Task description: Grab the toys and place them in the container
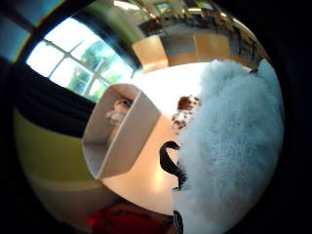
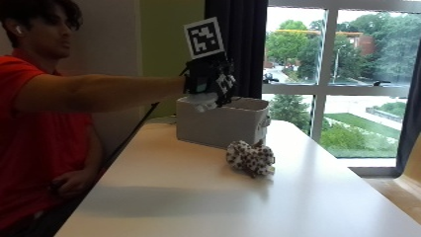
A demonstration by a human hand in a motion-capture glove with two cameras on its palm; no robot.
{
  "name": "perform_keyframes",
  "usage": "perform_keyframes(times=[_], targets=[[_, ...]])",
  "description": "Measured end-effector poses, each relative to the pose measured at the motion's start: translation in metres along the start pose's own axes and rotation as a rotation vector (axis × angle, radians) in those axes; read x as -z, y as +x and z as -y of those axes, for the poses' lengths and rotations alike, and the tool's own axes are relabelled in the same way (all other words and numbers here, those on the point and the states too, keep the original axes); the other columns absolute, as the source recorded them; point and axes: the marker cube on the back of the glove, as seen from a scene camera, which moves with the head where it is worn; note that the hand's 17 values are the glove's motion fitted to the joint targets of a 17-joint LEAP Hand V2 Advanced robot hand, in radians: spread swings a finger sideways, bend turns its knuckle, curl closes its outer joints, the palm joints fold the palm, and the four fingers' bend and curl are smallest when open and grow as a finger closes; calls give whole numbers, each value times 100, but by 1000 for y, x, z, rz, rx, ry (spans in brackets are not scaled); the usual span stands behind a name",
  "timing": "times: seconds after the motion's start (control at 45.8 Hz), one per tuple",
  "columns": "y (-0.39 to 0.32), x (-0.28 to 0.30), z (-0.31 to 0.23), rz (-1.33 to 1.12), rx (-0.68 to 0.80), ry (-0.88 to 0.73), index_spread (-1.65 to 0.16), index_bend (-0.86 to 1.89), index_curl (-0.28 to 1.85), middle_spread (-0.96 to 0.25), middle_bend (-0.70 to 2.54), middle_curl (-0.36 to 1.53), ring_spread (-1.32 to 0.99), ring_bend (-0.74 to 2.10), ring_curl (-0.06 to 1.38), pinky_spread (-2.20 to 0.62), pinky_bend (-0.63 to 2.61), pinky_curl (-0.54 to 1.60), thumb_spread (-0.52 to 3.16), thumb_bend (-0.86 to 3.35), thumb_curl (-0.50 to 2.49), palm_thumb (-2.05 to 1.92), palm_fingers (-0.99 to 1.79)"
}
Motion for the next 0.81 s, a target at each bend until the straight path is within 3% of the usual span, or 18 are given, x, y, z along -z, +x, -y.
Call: perform_keyframes(times=[0.197,0.284,0.371,0.59,0.721,0.808], targets=[[-69,14,10,103,140,6,-26,74,93,-29,100,64,-36,129,54,-46,90,43,44,4,95,54,122],[-102,16,18,118,99,-16,-25,74,94,-29,101,65,-36,129,54,-46,90,43,43,3,97,53,122],[-137,16,22,147,160,-16,-25,73,95,-28,101,64,-36,129,54,-45,90,43,42,3,99,54,122],[-217,12,26,254,308,68,-24,73,95,-28,101,64,-35,129,54,-46,89,43,42,0,103,53,121],[-268,3,28,208,202,32,-24,72,96,-28,100,63,-36,129,54,-46,88,43,42,-1,105,52,119],[-303,4,20,268,370,2,-24,71,96,-29,99,63,-36,129,53,-46,88,43,43,-2,106,51,119]])
